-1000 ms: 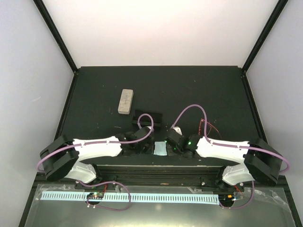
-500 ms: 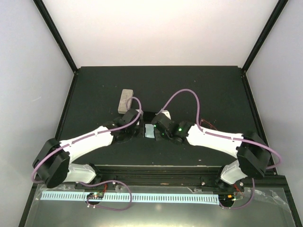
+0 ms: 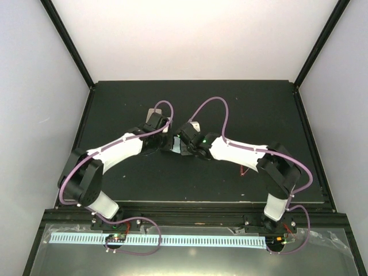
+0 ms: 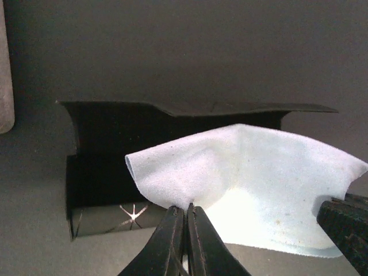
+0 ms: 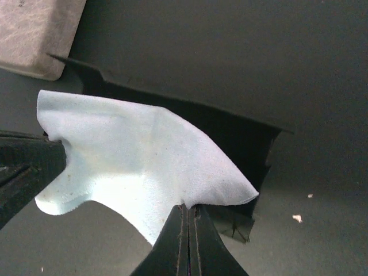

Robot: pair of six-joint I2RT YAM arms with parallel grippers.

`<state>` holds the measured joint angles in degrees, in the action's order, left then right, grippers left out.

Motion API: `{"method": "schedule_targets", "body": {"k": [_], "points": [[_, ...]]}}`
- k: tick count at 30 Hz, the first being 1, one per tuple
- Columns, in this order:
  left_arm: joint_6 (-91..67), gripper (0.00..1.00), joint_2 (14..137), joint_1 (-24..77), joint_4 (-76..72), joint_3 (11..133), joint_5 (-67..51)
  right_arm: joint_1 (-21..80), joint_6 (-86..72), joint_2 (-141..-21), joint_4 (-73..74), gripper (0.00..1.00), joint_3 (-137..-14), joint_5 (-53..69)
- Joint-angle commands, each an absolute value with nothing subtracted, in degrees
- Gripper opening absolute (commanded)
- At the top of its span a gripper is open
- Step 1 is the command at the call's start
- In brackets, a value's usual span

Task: Organize the sunglasses
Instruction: Pick up the glasses cleaning cloth from the center of the board, then place the glasses cleaning cloth in the sunglasses case.

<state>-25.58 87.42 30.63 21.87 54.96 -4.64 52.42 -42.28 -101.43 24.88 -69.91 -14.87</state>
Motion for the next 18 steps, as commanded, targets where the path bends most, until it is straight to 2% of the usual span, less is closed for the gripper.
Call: {"method": "schedule_targets", "body": {"k": [1,18], "points": [[-21.41,0.02,91.44,28.94,23.55,59.65,-7.63,50.97,-41.92,-103.97,22.97,0.01,-72.72,-15.69],[-20.20,0.02,97.63,25.82,25.08,61.74,-6.52,48.94,-41.31,-109.83,22.54,0.01,-74.99,-12.04]]}}
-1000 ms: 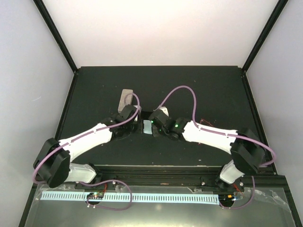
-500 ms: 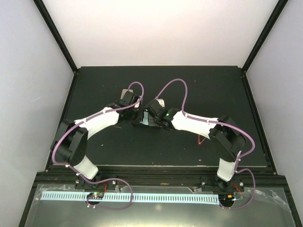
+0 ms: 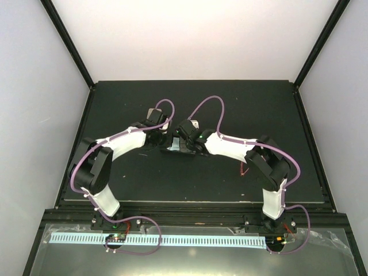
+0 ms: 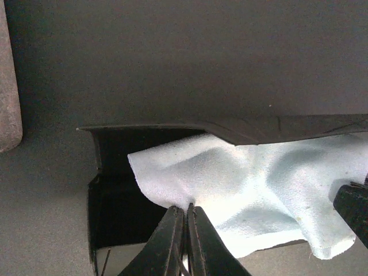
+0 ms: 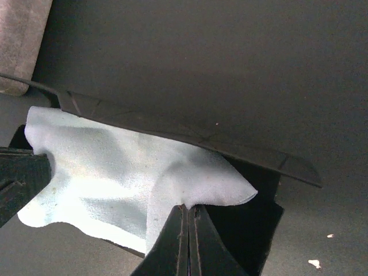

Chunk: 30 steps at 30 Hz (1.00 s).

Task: Organize the sunglasses
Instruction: Place the glasses cleaning cloth in the sunglasses case.

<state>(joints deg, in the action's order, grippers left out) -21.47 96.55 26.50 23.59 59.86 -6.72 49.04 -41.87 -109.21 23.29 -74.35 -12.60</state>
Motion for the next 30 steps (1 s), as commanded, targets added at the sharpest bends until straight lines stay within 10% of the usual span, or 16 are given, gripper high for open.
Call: {"method": "schedule_targets", "body": {"k": [1,30], "points": [[-20.10,0.02,97.72,25.75,25.13,61.78,-6.27,48.94,-41.31,-110.00,22.58,0.01,-74.91,-12.15],[-18.70,0.02,101.94,24.87,27.89,65.28,-4.78,48.91,-38.91,-111.37,26.63,0.03,-75.57,-14.71]]}}
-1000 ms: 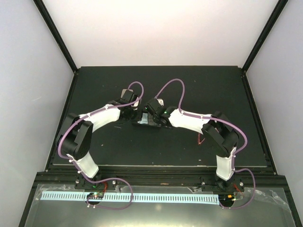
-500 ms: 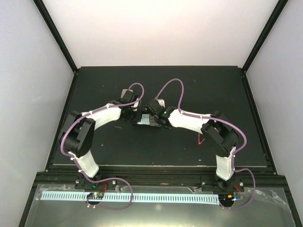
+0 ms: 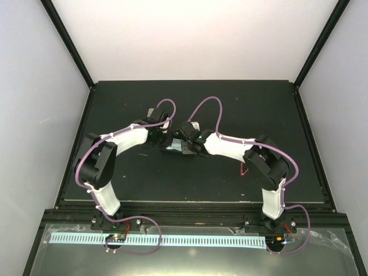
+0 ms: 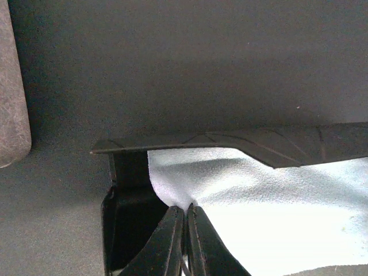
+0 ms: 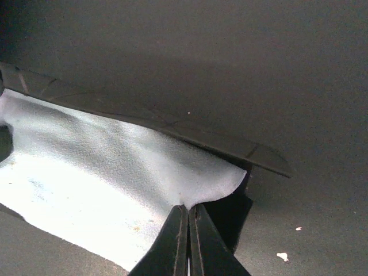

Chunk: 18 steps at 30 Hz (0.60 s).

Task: Organize the sunglasses
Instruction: Place the glasses cleaning cloth in the sunglasses case.

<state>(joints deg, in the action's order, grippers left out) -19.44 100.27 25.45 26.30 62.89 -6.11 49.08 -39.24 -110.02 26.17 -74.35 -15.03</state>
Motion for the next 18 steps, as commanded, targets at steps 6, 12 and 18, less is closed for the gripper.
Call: {"method": "schedule_targets", "body": {"k": [6,12,18], "points": [[-18.73,0.02,102.39,24.87,28.66,65.48,-4.04,48.85,-39.03,-111.96,26.85,0.04,-75.67,-14.49],[-18.80,0.16,100.30,24.87,30.36,65.51,-3.46,48.94,-38.31,-109.47,27.43,0.14,-75.24,-14.56],[-18.82,0.30,95.74,24.79,31.92,66.01,-3.22,48.91,-36.09,-103.64,28.74,0.36,-74.25,-15.15]]}}
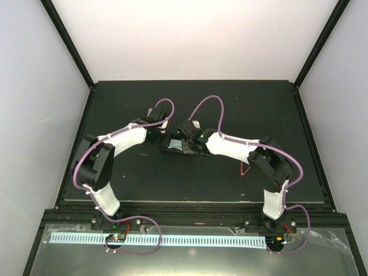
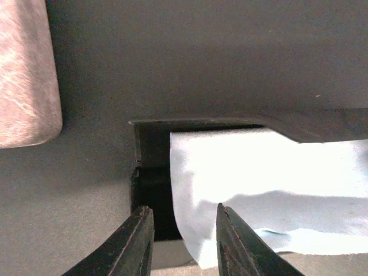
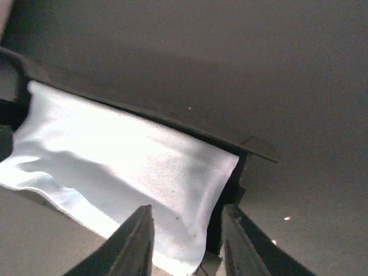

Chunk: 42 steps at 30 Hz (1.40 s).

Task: Organize the sunglasses
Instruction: Place the glasses cleaning cloth in the sunglasses case.

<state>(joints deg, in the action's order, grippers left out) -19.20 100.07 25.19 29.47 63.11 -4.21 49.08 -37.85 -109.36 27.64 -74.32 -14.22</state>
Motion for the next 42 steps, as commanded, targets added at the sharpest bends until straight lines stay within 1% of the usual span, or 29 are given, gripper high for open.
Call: {"method": "schedule_targets", "body": {"k": [1,4,8,12,14,19,23,28,32,36,42], "points": [[-18.88,0.30,94.99,24.74,31.98,65.94,-3.23,48.87,-35.59,-102.70,29.04,0.38,-74.00,-15.15],[-19.75,0.30,92.55,24.49,31.36,64.90,-2.84,48.48,-32.36,-100.07,27.91,0.44,-72.96,-12.05],[-22.42,0.31,88.84,23.07,28.23,61.27,-2.11,47.90,-23.56,-99.88,24.58,0.50,-72.91,-2.07],[-26.59,0.31,83.45,20.53,22.24,54.46,-3.44,47.54,-15.96,-102.96,23.47,0.57,-74.95,4.69],[-28.51,0.32,79.67,19.42,19.65,50.80,-4.57,47.29,-12.82,-105.54,23.44,0.62,-76.63,8.03],[-31.62,0.36,70.55,18.33,15.13,41.77,-6.85,47.00,-8.18,-110.92,25.81,0.72,-81.31,8.59],[-32.18,0.37,66.08,18.20,14.59,37.73,-8.83,45.99,-6.57,-114.51,29.25,0.73,-84.06,9.48],[-32.48,0.37,63.37,18.19,14.22,34.78,-10.18,45.84,-5.68,-116.77,31.23,0.75,-84.30,10.03],[-32.39,0.37,63.56,18.19,13.97,34.19,-11.34,45.81,-4.68,-118.50,33.24,0.75,-85.15,9.96],[-32.32,0.37,63.91,18.19,13.49,33.80,-12.39,45.85,-3.84,-118.91,34.56,0.75,-85.25,12.33],[-32.17,0.37,65.04,18.19,12.89,33.75,-13.89,45.54,-5.05,-120.99,37.07,0.81,-88.02,13.71]]}}
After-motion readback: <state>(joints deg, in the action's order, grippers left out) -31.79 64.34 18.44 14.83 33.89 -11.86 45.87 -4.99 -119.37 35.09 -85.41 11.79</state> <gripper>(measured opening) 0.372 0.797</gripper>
